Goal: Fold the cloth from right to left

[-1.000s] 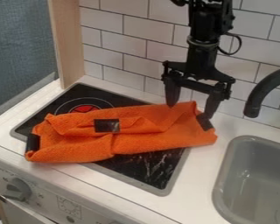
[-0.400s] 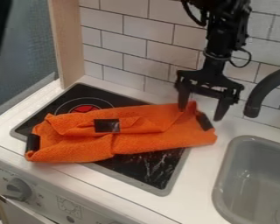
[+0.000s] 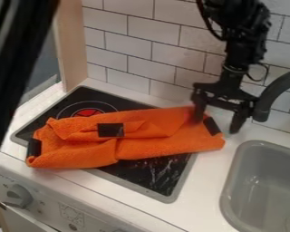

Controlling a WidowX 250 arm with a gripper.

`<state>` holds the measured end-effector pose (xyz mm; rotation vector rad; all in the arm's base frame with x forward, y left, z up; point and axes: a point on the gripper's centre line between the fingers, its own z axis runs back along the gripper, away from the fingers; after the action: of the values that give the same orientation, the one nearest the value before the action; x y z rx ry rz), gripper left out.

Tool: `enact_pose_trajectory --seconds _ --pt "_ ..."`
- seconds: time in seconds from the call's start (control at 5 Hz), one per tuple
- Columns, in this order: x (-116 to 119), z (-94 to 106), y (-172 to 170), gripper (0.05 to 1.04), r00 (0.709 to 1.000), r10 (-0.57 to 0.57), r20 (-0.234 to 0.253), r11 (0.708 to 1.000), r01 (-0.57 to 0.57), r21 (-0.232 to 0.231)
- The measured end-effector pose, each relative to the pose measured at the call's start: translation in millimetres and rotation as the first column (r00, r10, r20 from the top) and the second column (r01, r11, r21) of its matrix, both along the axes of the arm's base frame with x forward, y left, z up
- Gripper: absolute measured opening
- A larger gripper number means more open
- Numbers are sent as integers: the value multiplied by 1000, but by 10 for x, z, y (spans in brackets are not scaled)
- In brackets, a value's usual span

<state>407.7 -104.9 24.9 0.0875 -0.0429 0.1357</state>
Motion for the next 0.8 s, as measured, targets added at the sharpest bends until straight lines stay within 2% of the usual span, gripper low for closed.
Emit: enact_pose_trajectory --seconds 0.2,0.4,0.6,0.8 --pt "-23 -76 -32 999 1000 17 -19 1000 -18 -10" --pt "-29 -94 -21 943 999 26 -24 1000 -26 -3" --pt "-34 -106 6 652 999 39 -22 999 -39 13" --pt "-55 -124 12 439 999 40 -27 999 -40 15"
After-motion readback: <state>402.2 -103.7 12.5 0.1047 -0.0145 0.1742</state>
